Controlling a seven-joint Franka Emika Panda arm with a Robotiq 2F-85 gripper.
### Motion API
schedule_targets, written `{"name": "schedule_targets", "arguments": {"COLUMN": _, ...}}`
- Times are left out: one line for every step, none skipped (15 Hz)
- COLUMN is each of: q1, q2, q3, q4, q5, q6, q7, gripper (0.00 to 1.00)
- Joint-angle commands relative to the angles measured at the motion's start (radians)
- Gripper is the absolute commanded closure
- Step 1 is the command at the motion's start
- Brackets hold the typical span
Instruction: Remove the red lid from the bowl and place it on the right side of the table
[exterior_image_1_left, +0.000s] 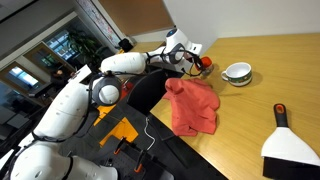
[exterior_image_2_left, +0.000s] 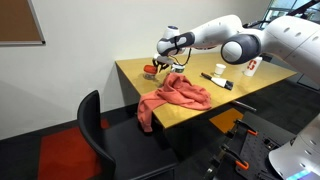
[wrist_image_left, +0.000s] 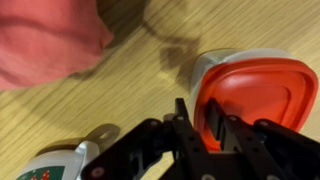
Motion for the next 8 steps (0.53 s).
{"name": "schedule_targets", "arguments": {"q1": -0.002, "q2": 0.031, "q3": -0.002, "q4": 0.070, "q5": 0.002, "q6": -0.051, "q7": 0.027, "gripper": 1.00}}
{"name": "schedule_targets", "arguments": {"q1": -0.002, "q2": 0.031, "q3": -0.003, "q4": 0.073, "q5": 0.001, "q6": -0.050, "q7": 0.027, "gripper": 1.00}}
{"name": "schedule_targets", "arguments": {"q1": -0.002, "q2": 0.030, "q3": -0.004, "q4": 0.074, "q5": 0.001, "q6": -0.049, "q7": 0.027, "gripper": 1.00}}
{"name": "schedule_targets", "arguments": {"q1": -0.001, "q2": 0.029, "q3": -0.005, "q4": 0.076, "q5": 0.001, "q6": -0.048, "q7": 0.029, "gripper": 0.98}}
{"name": "schedule_targets", "arguments": {"q1": -0.002, "q2": 0.025, "q3": -0.005, "q4": 0.075, "q5": 0.002, "q6": -0.047, "q7": 0.028, "gripper": 0.98}}
{"name": "schedule_targets", "arguments": {"q1": -0.001, "q2": 0.023, "q3": -0.006, "q4": 0.075, "q5": 0.001, "q6": -0.047, "q7": 0.032, "gripper": 0.98}}
{"name": "schedule_targets", "arguments": {"q1": -0.001, "q2": 0.015, "q3": -0.005, "q4": 0.071, "q5": 0.002, "q6": -0.045, "q7": 0.030, "gripper": 0.98}}
{"name": "schedule_targets", "arguments": {"q1": 0.000, "q2": 0.008, "q3": -0.005, "q4": 0.067, "q5": 0.003, "q6": -0.041, "q7": 0.029, "gripper": 0.98}}
